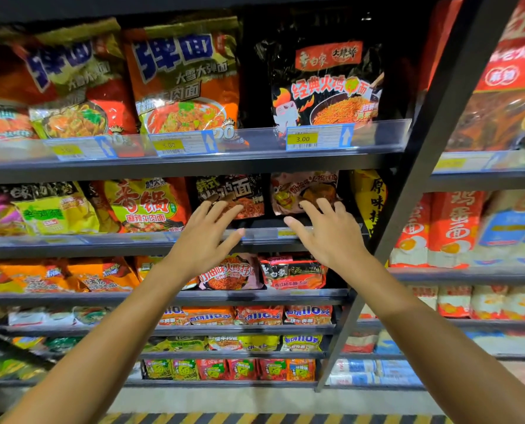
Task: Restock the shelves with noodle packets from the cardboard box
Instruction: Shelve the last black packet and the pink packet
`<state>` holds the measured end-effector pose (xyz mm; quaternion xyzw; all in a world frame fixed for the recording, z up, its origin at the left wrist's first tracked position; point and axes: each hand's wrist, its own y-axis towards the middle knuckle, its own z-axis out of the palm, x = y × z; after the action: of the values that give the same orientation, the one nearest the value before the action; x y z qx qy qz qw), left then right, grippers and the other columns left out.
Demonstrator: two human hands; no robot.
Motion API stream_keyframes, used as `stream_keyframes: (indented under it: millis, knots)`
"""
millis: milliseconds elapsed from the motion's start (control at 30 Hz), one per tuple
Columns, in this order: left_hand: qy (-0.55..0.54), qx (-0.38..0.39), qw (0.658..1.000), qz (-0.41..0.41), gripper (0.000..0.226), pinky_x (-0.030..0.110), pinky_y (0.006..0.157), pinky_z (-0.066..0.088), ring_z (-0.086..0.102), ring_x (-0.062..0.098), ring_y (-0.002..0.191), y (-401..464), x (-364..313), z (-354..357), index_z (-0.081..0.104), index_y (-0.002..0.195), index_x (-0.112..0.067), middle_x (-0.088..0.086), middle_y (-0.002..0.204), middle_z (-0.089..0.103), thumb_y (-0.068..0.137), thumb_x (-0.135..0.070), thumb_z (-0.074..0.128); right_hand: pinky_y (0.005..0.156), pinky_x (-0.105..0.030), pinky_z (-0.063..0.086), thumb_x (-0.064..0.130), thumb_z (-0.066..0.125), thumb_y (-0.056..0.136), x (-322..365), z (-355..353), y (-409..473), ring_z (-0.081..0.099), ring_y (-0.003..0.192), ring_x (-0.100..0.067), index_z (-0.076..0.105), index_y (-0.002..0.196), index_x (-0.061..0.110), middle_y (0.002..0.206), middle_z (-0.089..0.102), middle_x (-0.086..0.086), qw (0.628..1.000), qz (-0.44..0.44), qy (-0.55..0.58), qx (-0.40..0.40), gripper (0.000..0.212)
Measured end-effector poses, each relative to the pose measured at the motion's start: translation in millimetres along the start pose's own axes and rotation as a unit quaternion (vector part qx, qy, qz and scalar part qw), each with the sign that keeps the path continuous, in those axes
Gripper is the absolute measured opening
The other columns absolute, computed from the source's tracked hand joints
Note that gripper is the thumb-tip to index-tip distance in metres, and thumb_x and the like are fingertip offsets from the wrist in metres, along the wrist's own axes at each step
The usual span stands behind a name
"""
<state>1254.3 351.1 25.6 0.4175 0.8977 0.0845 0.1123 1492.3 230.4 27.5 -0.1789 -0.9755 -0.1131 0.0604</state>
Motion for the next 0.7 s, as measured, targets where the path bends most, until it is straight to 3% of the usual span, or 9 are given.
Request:
stream_keyframes:
  millis: [100, 333, 433, 700]
  knots:
    - [-0.019, -0.005, 1.000, -0.006, 0.063, 0.044, 0.123, 0.014, 0.011, 0.023, 0.151, -15.7, -4.9, -7.1, 0.032, 0.154, -0.028, -0.003, 0.161, 0.025, 0.100, -0.060, 0.024, 0.111, -0.047, 0.034, 0.068, 0.024, 0.097, 7.7, 0.4, -10.3, 0.034, 0.140, -0.032, 0.036, 0.152, 0.027, 0.152, 0.042, -0.002, 0.998, -0.043, 0.025, -0.024, 0.070]
    - [0.023, -0.009, 0.998, -0.050, 0.056, 0.036, 0.121, 0.012, 0.016, 0.017, 0.150, -87.6, 17.1, -33.7, 0.037, 0.151, -0.026, -0.006, 0.160, 0.029, 0.102, -0.054, 0.033, 0.118, -0.047, 0.030, 0.065, 0.028, 0.098, 72.0, 13.3, -22.7, 0.032, 0.145, -0.027, 0.042, 0.150, 0.025, 0.154, 0.042, 0.001, 0.981, -0.175, 0.081, -0.023, 0.067]
    - [0.036, 0.001, 0.995, -0.096, 0.059, 0.042, 0.122, 0.021, 0.020, 0.019, 0.149, -134.3, 46.6, -46.9, 0.041, 0.150, -0.024, -0.004, 0.158, 0.033, 0.101, -0.056, 0.031, 0.115, -0.049, 0.034, 0.064, 0.029, 0.098, 120.8, 23.7, -28.6, 0.034, 0.144, -0.028, 0.045, 0.148, 0.022, 0.152, 0.045, -0.002, 0.971, -0.218, 0.098, 0.004, 0.067]
    - [0.054, -0.007, 0.967, -0.247, 0.061, 0.045, 0.120, 0.026, 0.024, 0.020, 0.147, -302.2, 150.1, -89.1, 0.041, 0.149, -0.028, -0.003, 0.157, 0.035, 0.100, -0.060, 0.027, 0.118, -0.045, 0.029, 0.069, 0.021, 0.094, 301.0, 50.1, -71.5, 0.031, 0.146, -0.026, 0.042, 0.150, 0.028, 0.155, 0.041, 0.001, 0.928, -0.346, 0.106, 0.083, 0.073]
